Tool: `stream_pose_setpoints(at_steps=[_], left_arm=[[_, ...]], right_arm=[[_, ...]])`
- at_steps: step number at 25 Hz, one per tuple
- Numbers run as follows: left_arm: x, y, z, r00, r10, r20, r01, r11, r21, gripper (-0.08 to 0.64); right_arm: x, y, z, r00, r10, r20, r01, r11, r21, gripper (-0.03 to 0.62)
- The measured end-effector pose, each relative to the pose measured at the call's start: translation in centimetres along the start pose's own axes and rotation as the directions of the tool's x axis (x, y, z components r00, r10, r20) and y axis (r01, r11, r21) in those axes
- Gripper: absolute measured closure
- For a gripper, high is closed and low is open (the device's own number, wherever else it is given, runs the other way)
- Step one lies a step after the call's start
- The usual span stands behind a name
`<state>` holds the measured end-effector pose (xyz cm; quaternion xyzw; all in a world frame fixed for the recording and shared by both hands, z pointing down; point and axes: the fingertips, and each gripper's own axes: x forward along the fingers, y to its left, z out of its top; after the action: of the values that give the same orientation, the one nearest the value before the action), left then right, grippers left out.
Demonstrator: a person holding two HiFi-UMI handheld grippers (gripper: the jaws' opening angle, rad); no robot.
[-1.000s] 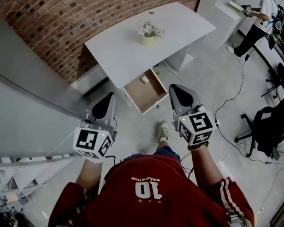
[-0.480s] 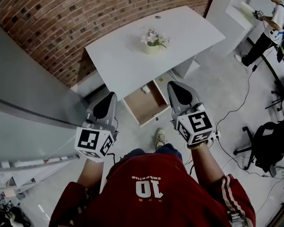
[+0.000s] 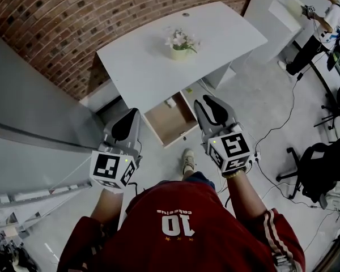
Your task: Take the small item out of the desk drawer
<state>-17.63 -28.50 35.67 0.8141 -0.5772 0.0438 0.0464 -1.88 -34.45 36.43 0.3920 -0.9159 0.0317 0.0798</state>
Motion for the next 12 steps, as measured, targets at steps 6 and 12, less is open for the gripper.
stream_pose_setpoints(at_steps=[6,12], left_arm=[[0.6,-0.9,0.2,1.000,-0.013,-0.003,0.013,0.998,0.054,0.560],[1.9,-0.8,-1.2,0.999,-0.029,-0.031,0.030,0.999,0.022,0.560]], right_arm=[[0.6,0.0,-2.5,0.998,0.003,-0.057,-0.002,1.000,0.024,0.446],[2.0,-0.6,-4.8,0.998,-0.005,-0.066,0.009,0.999,0.051,0.431]])
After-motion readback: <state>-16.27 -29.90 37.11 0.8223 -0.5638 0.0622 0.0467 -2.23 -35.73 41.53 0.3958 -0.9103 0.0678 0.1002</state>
